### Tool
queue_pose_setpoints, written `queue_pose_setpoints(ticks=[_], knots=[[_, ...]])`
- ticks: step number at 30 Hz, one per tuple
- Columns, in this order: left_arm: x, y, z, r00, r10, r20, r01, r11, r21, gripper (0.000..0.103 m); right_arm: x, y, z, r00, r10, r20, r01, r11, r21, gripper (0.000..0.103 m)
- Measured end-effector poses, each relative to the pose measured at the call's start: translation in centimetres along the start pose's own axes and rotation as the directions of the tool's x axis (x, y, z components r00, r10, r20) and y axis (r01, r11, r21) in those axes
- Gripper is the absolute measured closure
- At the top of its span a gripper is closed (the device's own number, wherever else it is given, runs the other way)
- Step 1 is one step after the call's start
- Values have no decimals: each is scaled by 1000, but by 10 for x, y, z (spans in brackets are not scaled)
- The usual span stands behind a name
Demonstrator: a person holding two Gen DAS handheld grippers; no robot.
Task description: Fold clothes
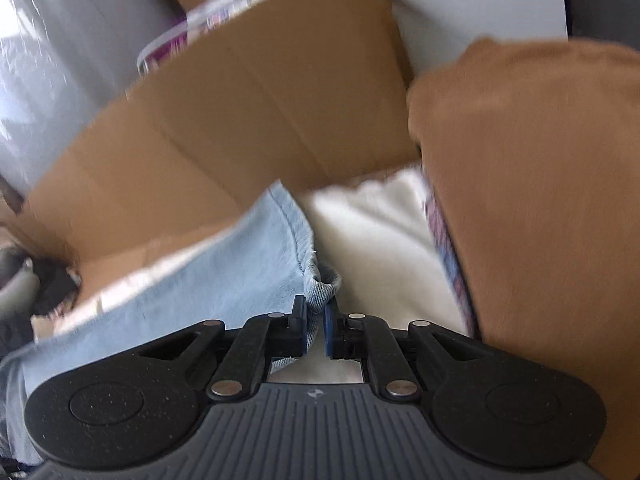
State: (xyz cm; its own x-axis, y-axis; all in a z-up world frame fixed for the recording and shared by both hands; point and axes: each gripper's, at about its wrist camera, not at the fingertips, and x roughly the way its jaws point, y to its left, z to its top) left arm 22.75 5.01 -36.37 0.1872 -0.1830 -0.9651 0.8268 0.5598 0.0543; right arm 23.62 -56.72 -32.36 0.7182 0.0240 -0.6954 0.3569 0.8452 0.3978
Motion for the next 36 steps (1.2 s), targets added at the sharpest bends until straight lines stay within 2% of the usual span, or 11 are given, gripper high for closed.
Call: queue_pose_setpoints(ticks=[3,4,5,16,18,21,23,25,29,31,36], knots=[[-6,0,-4,1000,4,2,-4,1000,20,71,-2,4,10,1000,5,21,-5,1000,-13,97],[-9,1,-6,1000,-4,-1,4,1000,19,84,-2,5,13,1000,6,25,-5,1000,-16,97],[-13,2,-9,1000,-12,-5,12,1000,18,89,-3,6,15,1000,7,30,-6,1000,-19,97],[-46,20,-28,999,-21,-43,22,1000,18,90,-2,10,31,999,3,52,0,999,-42,97],[-48,21,-28,998,-25,-54,26,1000,17,88,-1,9,29,999,-3,47,5,999,-44,97],[-56,18,-21,1000,-2,-13,3,1000,27,69,2,6,22,999,-12,31,13,999,-40,97],[-61,16,-15,999,18,26,-19,999,33,43,3,4,20,1000,-16,23,16,999,-39,97],[-65,12,-9,997,37,62,-39,998,40,35,4,4,19,1000,-15,22,16,999,-41,97],[-40,3,8,998,55,26,-56,996,67,29,5,3,18,1000,-15,18,16,999,-44,97],[-26,3,7,995,99,-8,-99,994,48,26,6,3,18,1000,-16,18,16,999,-45,97],[-12,16,-4,992,111,-57,-113,993,-43,26,8,4,17,1000,-18,14,19,998,-56,97]])
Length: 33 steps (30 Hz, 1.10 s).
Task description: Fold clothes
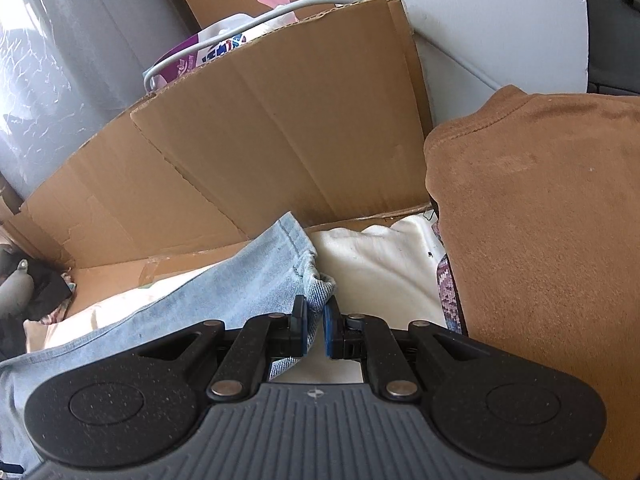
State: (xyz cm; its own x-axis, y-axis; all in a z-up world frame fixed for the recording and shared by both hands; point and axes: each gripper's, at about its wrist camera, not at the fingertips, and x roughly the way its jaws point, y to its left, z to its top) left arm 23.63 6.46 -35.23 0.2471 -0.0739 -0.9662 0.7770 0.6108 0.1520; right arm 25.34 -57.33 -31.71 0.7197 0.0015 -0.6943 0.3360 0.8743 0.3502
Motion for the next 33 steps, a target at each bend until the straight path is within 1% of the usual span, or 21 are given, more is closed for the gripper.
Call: queue_pose_setpoints(ticks=[1,3,4,5,6,8,9,12,19,21,24,27,31,33], knots=[[2,1,-3,1000,8,-6,-8,1000,1,27,0,0,0,1000,0,0,0,1000,0,97],[2,7,-11,1000,4,-1,-4,1000,1,34,0,-1,-1,1000,0,0,0,1000,0,97],[1,10,-13,1000,-2,1,2,1000,-14,41,0,-1,-1,1000,1,0,-1,1000,1,97],[-1,13,-15,1000,-8,4,8,1000,-25,51,0,-1,-1,1000,2,0,-2,1000,3,97],[-5,13,-16,1000,-15,7,15,1000,-22,56,0,-2,0,1000,3,0,-3,1000,4,97],[-14,13,-19,1000,-29,10,29,1000,-6,76,0,-2,0,1000,4,1,-4,1000,6,97],[-18,12,-21,999,-36,12,36,999,5,79,-1,-3,1,1000,5,1,-5,1000,7,97],[-37,16,-28,999,-49,23,49,998,33,81,0,-3,3,1000,-5,6,5,1000,9,97],[-63,37,-37,997,-75,25,75,997,6,82,1,-4,7,999,-30,20,30,999,15,97],[-57,35,-33,996,-86,31,86,996,7,82,1,-4,9,999,-37,24,37,999,16,97],[-41,34,-25,993,-109,42,110,994,-5,82,8,-10,3,997,-72,6,72,997,15,97],[-39,41,-26,990,-135,42,137,990,-32,80,17,-18,-4,994,-106,-19,106,994,16,97],[-38,51,-27,985,-169,44,172,983,-68,80,27,-15,-12,988,-151,-33,150,988,-35,97],[-37,56,-27,982,-186,45,189,978,-85,80,31,-12,-12,983,-175,-55,174,984,-35,96]])
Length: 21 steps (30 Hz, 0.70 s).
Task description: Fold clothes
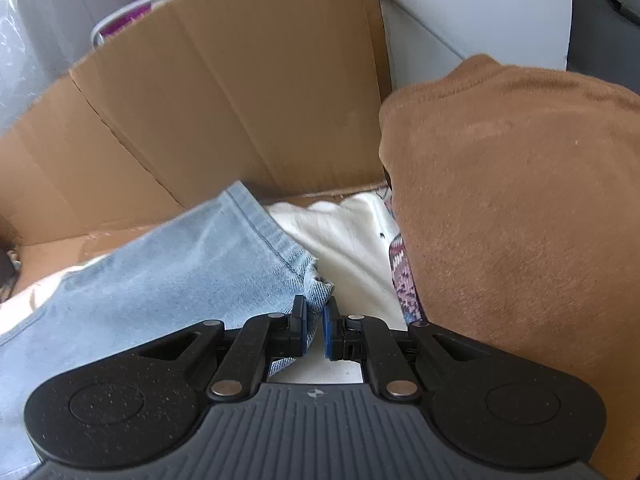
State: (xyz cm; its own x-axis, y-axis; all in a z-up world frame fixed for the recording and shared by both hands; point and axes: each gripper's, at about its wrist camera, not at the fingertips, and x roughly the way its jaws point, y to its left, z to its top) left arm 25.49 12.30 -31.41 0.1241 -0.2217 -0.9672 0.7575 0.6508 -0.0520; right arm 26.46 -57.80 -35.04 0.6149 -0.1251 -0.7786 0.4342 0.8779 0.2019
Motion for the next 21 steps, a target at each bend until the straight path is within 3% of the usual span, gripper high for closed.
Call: queue_pose_setpoints(ticks=[4,6,13,17,21], knots=[[-10,10,0,999,-34,19,35,998,-53,74,-3,9,1,999,-40,-13,40,999,-4,94],[-26,15,2,998,-47,52,52,994,-94,72,-11,15,1,999,-50,7,51,999,-12,87],[-53,50,22,987,64,147,-38,984,-171,69,-29,27,12,994,-66,89,72,995,-74,85],[-46,84,35,973,138,184,-78,951,-300,68,-31,42,20,988,-59,143,76,989,-124,85],[-37,119,47,957,203,206,-94,893,-440,64,-18,64,22,995,15,101,4,983,-183,85]])
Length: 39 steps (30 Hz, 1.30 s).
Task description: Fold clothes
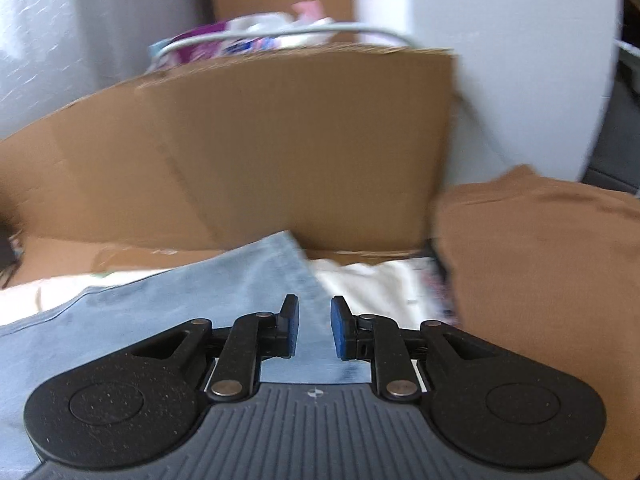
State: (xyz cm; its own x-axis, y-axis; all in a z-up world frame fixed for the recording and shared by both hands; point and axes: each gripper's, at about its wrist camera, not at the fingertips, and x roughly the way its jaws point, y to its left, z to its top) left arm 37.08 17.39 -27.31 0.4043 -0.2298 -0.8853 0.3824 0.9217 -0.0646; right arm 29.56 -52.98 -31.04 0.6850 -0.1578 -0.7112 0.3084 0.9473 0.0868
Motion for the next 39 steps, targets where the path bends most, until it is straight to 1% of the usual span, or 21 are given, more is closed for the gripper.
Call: queue_pose_setpoints(ticks=[1,4,9,10,11,12,14,17,23,24,25,28,31,35,36,39], knots=[[4,5,5,1000,13,10,-13,999,-30,64,4,7,1,1000,17,-9,-18,1000,-18,85],[15,4,16,999,26,22,-25,999,-37,63,24,27,3,997,62,-48,-65,995,-69,83],[31,-4,33,997,38,64,-38,999,-9,63,55,55,8,992,79,-94,-89,990,-106,83],[35,-5,36,997,41,69,-41,999,-6,63,58,58,9,993,73,-93,-83,990,-112,80],[38,-5,39,997,43,72,-42,999,-10,63,64,59,12,994,61,-86,-71,990,-122,73],[41,-6,42,996,43,74,-42,999,-12,63,71,61,17,996,49,-79,-59,990,-131,69],[46,-5,47,995,50,84,-49,999,-11,63,83,59,25,998,8,-59,-16,990,-138,64],[54,-4,54,994,59,92,-58,998,-14,63,100,50,33,998,-42,-55,35,992,-118,64],[72,1,66,993,77,89,-76,997,-21,64,129,46,28,991,-65,-113,45,983,-177,64],[75,2,68,993,81,89,-79,997,-21,64,130,45,26,989,-84,-120,59,980,-191,60],[79,2,71,993,81,86,-80,997,-22,65,129,43,24,988,-100,-119,76,978,-193,58],[87,4,79,994,81,79,-78,996,-33,66,121,35,17,985,-105,-134,83,984,-159,58],[93,4,85,994,82,73,-80,996,-31,66,117,35,14,985,-105,-133,77,976,-206,56],[94,2,88,994,82,67,-81,997,-10,66,105,35,29,995,-57,-83,47,991,-129,56],[93,3,88,995,79,69,-78,997,-12,66,102,34,33,998,-32,-61,25,993,-111,56],[92,3,85,994,79,75,-78,997,-14,66,111,33,41,997,-32,-72,28,998,-64,54]])
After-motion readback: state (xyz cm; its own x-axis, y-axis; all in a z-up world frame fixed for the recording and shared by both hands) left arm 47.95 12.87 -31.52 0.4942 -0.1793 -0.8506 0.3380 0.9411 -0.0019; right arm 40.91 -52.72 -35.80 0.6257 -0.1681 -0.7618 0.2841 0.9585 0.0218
